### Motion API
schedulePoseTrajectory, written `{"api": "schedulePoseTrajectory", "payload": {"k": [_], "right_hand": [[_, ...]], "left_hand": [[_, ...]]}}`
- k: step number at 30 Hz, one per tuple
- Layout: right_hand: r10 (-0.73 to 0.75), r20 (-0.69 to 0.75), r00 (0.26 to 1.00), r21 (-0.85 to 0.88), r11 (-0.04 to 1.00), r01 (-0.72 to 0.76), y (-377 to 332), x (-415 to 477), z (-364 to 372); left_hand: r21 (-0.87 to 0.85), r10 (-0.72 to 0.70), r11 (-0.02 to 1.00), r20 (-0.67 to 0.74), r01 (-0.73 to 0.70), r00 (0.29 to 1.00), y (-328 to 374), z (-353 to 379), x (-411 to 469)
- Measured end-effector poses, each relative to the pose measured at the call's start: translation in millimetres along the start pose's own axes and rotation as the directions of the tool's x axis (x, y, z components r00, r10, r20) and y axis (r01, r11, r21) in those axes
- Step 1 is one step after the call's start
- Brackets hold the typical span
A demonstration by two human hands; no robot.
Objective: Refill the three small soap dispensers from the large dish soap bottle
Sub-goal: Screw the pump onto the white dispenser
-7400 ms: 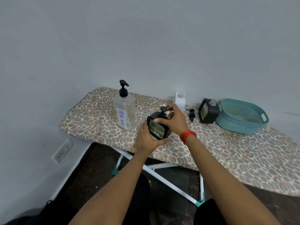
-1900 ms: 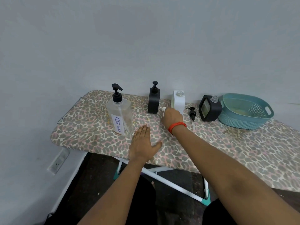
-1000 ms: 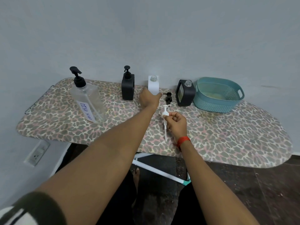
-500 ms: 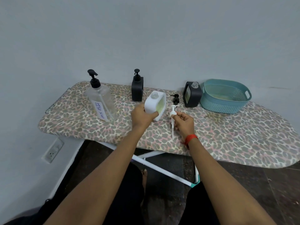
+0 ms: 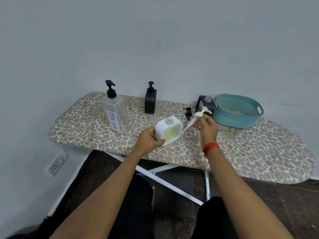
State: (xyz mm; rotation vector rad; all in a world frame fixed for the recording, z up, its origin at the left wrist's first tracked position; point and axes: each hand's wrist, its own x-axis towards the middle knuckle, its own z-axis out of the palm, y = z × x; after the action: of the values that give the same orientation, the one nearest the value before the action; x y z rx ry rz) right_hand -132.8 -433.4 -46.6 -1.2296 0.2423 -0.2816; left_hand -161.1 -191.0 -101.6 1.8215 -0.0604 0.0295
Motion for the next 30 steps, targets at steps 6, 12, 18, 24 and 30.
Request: {"api": "schedulePoseTrajectory", "payload": {"k": [6,12,18,24,30], "right_hand": [[-0.304,0.119,0.945,-0.042,0.95,0.31,-69.5,4.9,38.3],[-0.338,0.351,0.873,-0.242,0.868,0.433,-55.0,-12.1,63.3],[-0.249,0.482,0.84,-0.436,0.763,0.477,-30.3,-22.8,55.6],[-0.183,0.51,0.84,-0.447,0.778,0.441,-32.4,-21.3,60.2],[-0.16,0.533,0.831,-0.503,0.73,0.463,-18.4,-23.1,59.1]], "left_hand": [[-0.103,-0.002,0.995,-0.045,-0.003,0.999,-10.2,6.6,-8.3],[-0.084,-0.004,0.996,-0.066,-0.002,0.998,-7.8,8.7,-10.5],[-0.066,-0.002,0.998,-0.059,-0.002,0.998,-5.3,7.7,-11.0],[-0.084,0.005,0.996,-0.051,-0.009,0.999,-3.4,7.1,-11.7],[-0.083,0.005,0.996,-0.047,-0.009,0.999,-5.6,7.4,-10.3]]}}
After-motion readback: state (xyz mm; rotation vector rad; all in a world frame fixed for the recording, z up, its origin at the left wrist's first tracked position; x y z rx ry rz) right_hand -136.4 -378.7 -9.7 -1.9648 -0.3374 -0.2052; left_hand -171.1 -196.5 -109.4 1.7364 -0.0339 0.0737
